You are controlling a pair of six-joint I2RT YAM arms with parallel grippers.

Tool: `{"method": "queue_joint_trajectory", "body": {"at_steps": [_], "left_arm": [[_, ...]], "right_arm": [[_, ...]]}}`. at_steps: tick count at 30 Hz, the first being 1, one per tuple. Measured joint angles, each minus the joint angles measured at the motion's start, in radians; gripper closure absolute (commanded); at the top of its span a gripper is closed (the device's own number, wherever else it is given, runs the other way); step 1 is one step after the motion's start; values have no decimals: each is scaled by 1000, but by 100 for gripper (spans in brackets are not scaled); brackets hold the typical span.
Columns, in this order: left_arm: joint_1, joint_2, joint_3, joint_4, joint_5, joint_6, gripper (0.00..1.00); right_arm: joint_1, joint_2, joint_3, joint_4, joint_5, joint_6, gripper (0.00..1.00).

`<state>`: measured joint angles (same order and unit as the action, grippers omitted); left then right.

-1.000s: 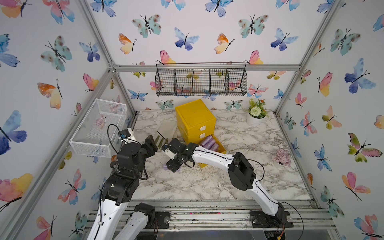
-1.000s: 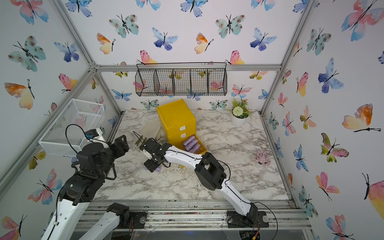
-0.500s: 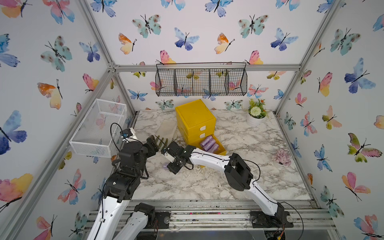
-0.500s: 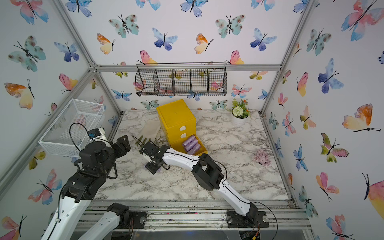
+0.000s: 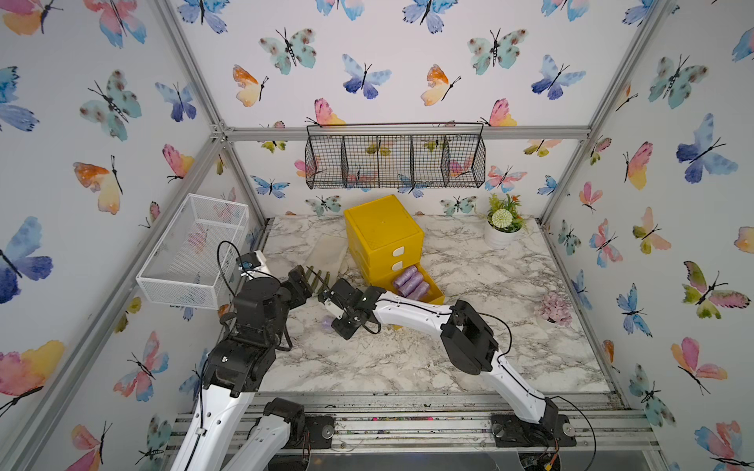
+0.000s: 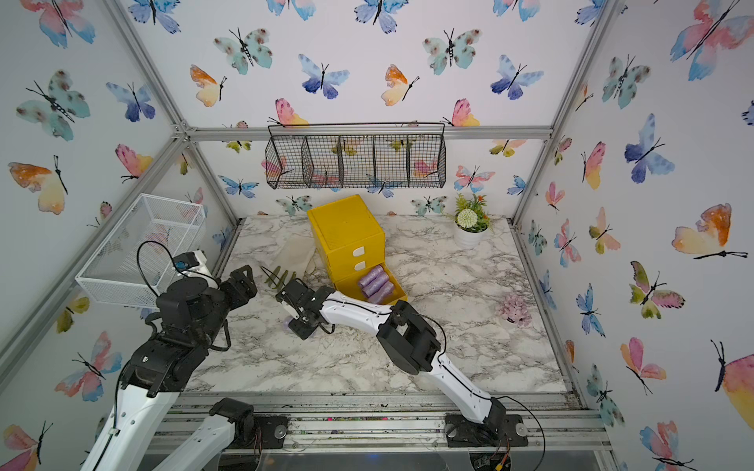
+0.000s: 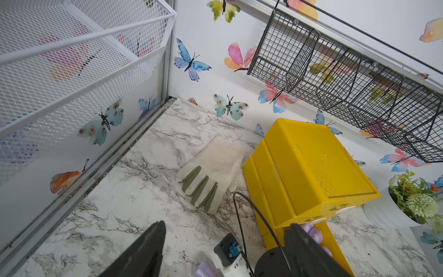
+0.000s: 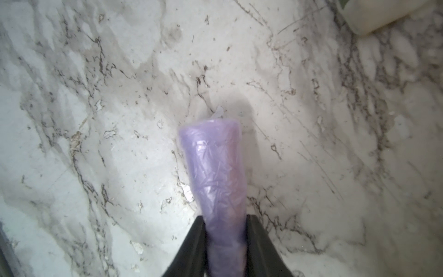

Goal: Sort the rolls of trash bags by color and place them into the drawer
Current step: Pick up the roll of trash bags from the center of the board, then place the roll of trash bags in the drawer.

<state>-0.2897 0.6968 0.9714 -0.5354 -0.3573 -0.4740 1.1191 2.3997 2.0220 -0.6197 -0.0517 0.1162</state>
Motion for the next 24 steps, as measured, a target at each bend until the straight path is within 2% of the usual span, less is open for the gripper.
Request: {"method": "queue_joint_trajectory", "body": {"at_steps": [4,14,20,24], "left_arm": [[0,-6,0,0,-1,0,17],[0,-11,0,2,0,-2,17],[0,-3,-5,8,2,-6,17],[0,-2,-6,8,5,-6,17]], "right_arm": [[0,-127,-104,6,4,9,72],[0,-706,-487,142,31,82,73],[-29,-853,-648,157,62,138,73],[-110,-912,-750,167,66,187,73]]}}
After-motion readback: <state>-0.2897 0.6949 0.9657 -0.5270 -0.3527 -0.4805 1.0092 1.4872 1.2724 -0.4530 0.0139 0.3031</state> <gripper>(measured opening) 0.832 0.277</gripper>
